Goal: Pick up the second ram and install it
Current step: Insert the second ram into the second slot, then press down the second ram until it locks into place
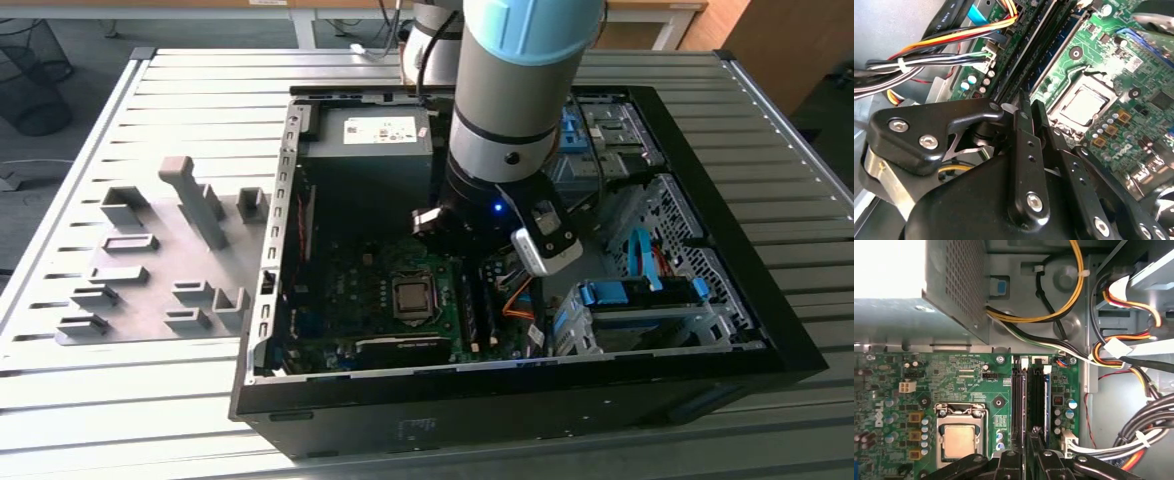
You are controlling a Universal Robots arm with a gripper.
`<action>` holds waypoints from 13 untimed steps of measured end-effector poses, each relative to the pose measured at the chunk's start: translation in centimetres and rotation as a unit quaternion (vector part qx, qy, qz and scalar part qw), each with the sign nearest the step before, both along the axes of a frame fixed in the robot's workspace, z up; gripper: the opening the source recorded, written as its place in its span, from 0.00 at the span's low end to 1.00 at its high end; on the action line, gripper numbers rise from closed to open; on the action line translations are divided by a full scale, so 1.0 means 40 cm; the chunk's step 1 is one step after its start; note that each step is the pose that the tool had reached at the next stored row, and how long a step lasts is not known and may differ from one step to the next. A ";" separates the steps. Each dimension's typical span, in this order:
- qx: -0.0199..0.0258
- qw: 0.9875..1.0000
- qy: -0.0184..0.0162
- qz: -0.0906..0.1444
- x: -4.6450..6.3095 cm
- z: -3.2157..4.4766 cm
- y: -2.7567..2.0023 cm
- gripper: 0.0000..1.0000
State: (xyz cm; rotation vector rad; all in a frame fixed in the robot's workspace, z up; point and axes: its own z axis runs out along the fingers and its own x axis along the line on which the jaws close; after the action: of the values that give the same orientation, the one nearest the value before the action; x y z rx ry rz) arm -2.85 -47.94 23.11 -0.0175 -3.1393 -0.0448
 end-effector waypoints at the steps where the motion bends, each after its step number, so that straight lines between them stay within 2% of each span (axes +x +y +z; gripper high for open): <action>1: 0.000 1.000 0.000 0.000 0.000 0.006 0.000 0.21; 4: 0.000 1.000 0.000 0.000 0.000 0.020 0.000 0.21; 8: 0.000 1.000 0.000 0.000 0.000 0.024 0.000 0.21; 11: 0.000 1.000 0.000 0.000 0.000 0.025 0.000 0.11; 13: 0.000 1.000 0.000 0.000 0.000 0.025 0.000 0.11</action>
State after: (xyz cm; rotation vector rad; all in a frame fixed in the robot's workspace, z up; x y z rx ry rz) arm -2.85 -47.94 24.11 -0.0175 -3.1393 -0.0444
